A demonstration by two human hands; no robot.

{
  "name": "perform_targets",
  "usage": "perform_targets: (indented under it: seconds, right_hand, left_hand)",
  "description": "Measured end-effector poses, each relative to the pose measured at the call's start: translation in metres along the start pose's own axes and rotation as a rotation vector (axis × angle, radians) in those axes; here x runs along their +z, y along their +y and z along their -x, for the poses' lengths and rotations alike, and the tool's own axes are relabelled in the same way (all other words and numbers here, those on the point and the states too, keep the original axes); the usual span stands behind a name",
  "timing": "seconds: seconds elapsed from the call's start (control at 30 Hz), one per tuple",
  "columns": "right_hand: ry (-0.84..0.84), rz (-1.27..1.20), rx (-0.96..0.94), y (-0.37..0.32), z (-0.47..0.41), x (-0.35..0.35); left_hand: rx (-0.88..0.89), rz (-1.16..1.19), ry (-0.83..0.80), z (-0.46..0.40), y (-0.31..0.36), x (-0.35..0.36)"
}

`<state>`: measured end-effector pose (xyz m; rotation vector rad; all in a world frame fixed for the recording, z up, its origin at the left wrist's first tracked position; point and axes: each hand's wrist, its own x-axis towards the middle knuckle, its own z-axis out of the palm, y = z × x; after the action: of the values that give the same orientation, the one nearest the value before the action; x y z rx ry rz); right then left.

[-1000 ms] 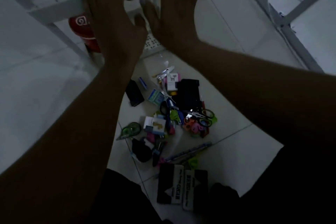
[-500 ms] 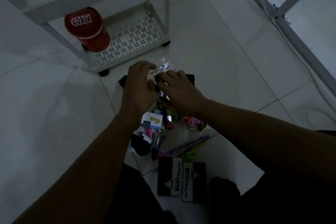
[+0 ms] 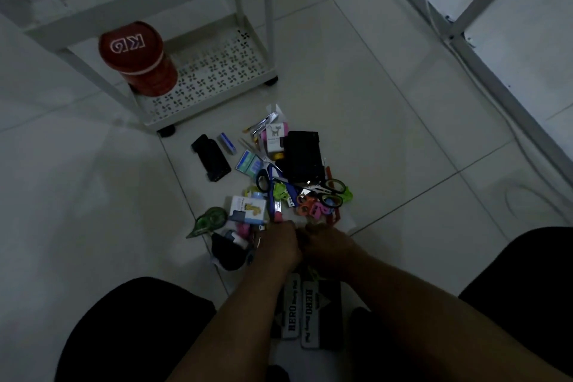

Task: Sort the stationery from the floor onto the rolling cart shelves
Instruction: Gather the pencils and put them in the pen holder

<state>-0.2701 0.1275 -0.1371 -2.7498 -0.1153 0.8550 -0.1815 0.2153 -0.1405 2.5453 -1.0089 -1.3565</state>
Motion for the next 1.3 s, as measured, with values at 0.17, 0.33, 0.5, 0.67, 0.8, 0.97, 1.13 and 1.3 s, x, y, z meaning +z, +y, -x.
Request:
perform_targets:
  seconds: [0.17, 0.33, 0.5, 0.67, 0.8, 0.97, 1.13, 1.3]
  right_hand:
    - [0.057, 0.098, 0.058, 0.008, 0.007, 0.029]
    - [0.095, 0.123, 0.125, 0.015, 0.006, 0.042]
    - [0.109, 0.124, 0.198, 0.011, 0.001, 0.042]
    - [0.173, 0.109, 0.214, 0.004, -0.002, 0.033]
    - [0.274, 0.202, 0.198, 0.002, -0.002, 0.031]
    - [0.115, 0.070, 0.204, 0.008, -0.009, 0.010]
    - [-0.096, -0.245, 0.153, 0.035, -0.015, -0.037]
    - [-0.181, -0.211, 0.069, 0.052, -0.025, -0.087]
  left_hand:
    - [0.045, -0.142, 0.019, 0.005, -0.001, 0.039]
    - [0.053, -0.180, 0.200, 0.013, -0.015, 0.056]
    - [0.059, -0.223, 0.249, 0.010, -0.022, 0.049]
    - [0.104, -0.255, 0.297, 0.010, -0.021, 0.047]
    - [0.167, -0.395, 0.302, 0.017, -0.018, 0.045]
    - [0.118, -0.306, 0.270, 0.007, -0.022, 0.035]
    - [0.198, -0.021, 0.021, -0.002, -0.027, 0.000]
    - [0.253, 0.109, -0.150, -0.014, -0.033, -0.056]
